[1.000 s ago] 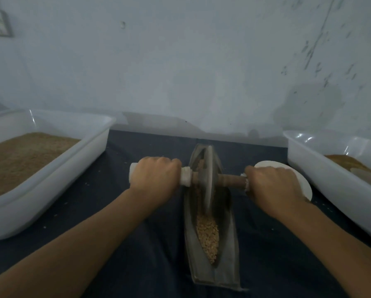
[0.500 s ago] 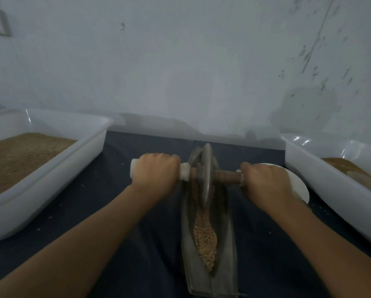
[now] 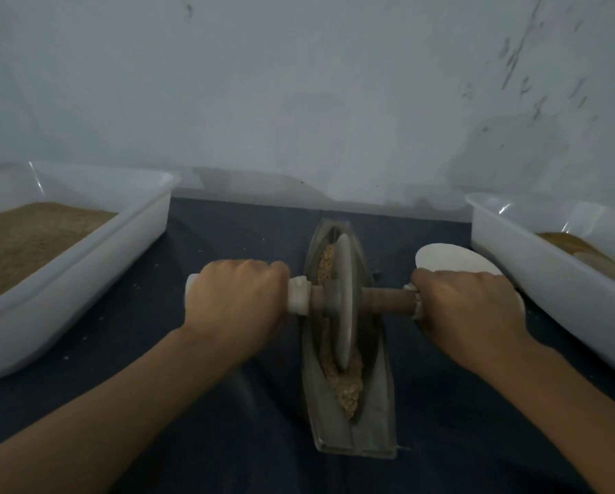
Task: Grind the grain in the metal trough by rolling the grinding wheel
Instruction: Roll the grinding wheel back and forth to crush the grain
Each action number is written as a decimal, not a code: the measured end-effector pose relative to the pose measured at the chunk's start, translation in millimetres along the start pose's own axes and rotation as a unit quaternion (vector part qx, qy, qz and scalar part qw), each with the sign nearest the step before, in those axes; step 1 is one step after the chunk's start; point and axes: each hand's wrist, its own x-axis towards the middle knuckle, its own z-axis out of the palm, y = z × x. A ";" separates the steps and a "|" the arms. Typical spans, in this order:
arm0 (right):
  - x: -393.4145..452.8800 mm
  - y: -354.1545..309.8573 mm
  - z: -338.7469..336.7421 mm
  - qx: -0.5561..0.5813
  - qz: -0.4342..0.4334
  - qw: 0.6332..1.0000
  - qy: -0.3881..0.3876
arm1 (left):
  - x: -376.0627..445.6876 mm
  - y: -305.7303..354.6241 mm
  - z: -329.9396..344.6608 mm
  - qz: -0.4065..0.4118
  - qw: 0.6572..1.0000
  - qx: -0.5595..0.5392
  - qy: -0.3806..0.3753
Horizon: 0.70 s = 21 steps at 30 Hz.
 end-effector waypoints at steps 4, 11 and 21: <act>39.2 4.1 25.3 -0.048 0.032 0.998 -0.031 | 35.0 0.3 28.8 -0.036 0.999 -0.001 0.009; 36.6 4.7 22.2 -0.040 0.035 0.998 -0.037 | 43.4 -1.7 26.9 -0.040 0.999 -0.015 -0.010; 2.0 -1.2 8.7 -0.016 0.015 1.000 -0.006 | 11.1 0.4 6.2 0.000 1.000 -0.013 0.010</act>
